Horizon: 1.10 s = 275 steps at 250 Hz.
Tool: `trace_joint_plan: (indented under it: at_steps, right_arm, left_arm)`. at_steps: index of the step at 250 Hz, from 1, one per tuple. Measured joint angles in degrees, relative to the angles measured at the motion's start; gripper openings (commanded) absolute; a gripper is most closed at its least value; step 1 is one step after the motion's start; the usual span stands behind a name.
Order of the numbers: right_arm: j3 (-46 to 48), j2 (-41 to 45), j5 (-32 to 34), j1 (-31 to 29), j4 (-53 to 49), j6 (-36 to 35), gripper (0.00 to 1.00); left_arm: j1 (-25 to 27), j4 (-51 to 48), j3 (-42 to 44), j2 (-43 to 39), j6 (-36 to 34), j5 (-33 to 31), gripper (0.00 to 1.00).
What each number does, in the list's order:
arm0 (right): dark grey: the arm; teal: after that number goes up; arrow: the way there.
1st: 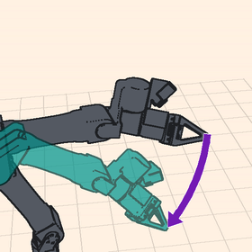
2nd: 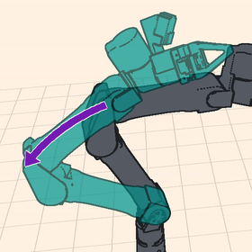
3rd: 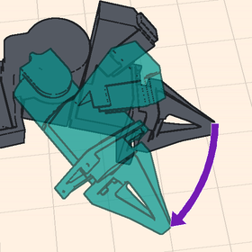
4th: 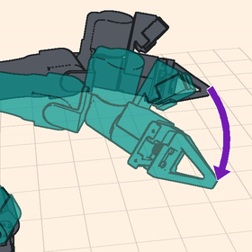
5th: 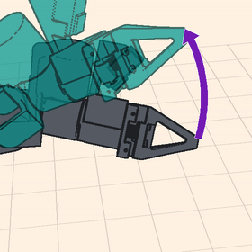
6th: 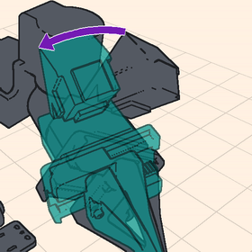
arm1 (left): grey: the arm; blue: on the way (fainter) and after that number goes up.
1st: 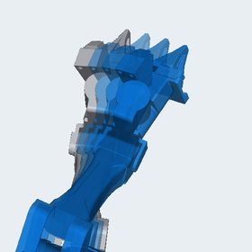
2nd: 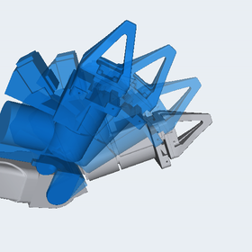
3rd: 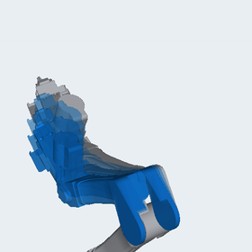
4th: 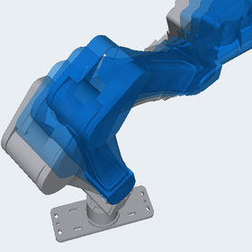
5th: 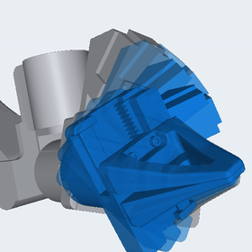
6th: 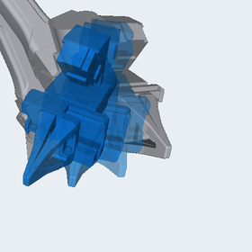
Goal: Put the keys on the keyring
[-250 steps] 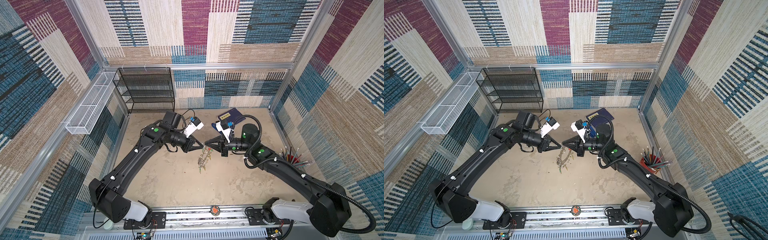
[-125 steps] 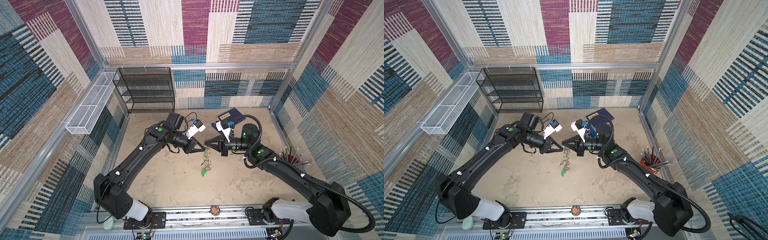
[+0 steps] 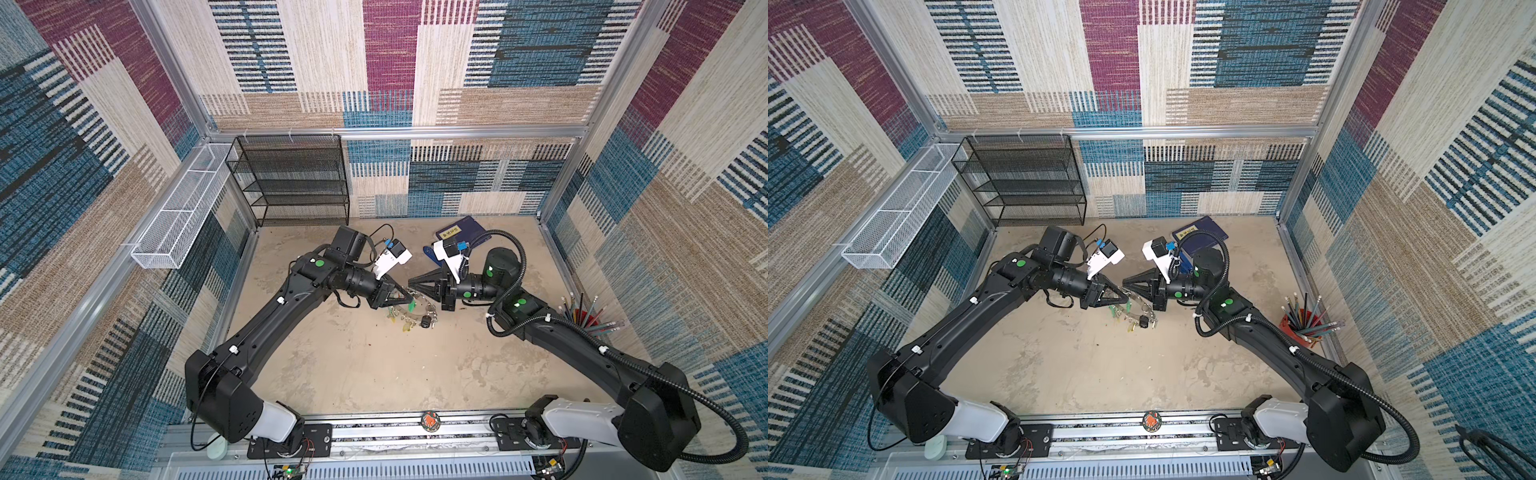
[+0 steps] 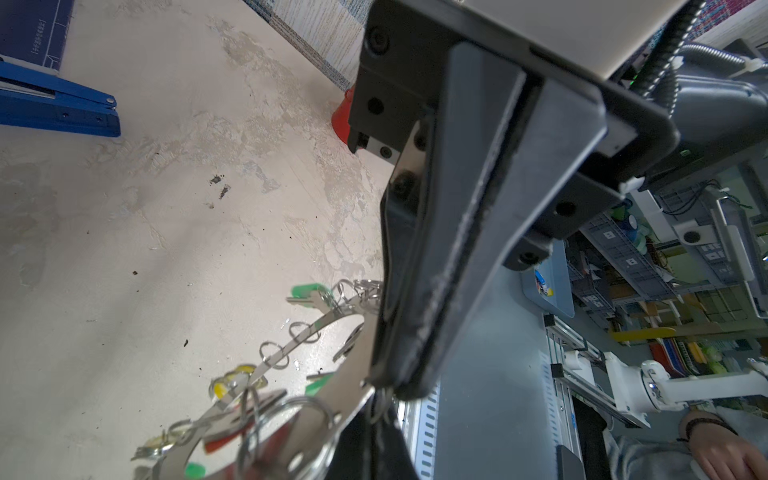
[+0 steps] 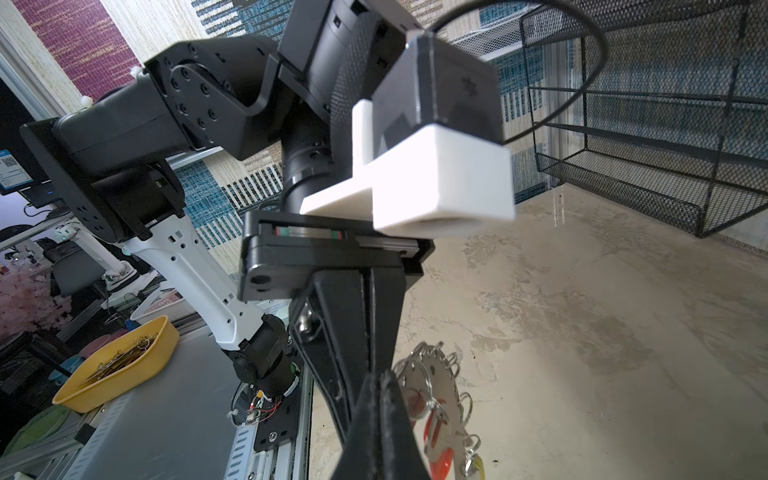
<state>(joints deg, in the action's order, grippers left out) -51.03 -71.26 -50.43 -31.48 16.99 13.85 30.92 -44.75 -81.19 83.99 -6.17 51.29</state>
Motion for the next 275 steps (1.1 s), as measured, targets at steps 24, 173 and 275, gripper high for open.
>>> trace_joint_plan:
  at_steps: [24,173,275]
  right_arm:
    - [0.1,0.0,0.0,0.0,0.1,0.0,0.0]
    - [0.4,0.2,1.2,0.0,4.6,0.0,0.0]
    - [0.4,-0.1,1.5,0.0,5.0,0.0,0.0]
  left_arm:
    - [0.0,0.0,0.2,-0.2,0.2,-0.2,0.0]
    - [-0.3,-1.3,0.6,-1.3,1.4,-3.6,0.42]
    - [-5.7,7.3,9.2,-12.8,3.3,-2.9,0.47]
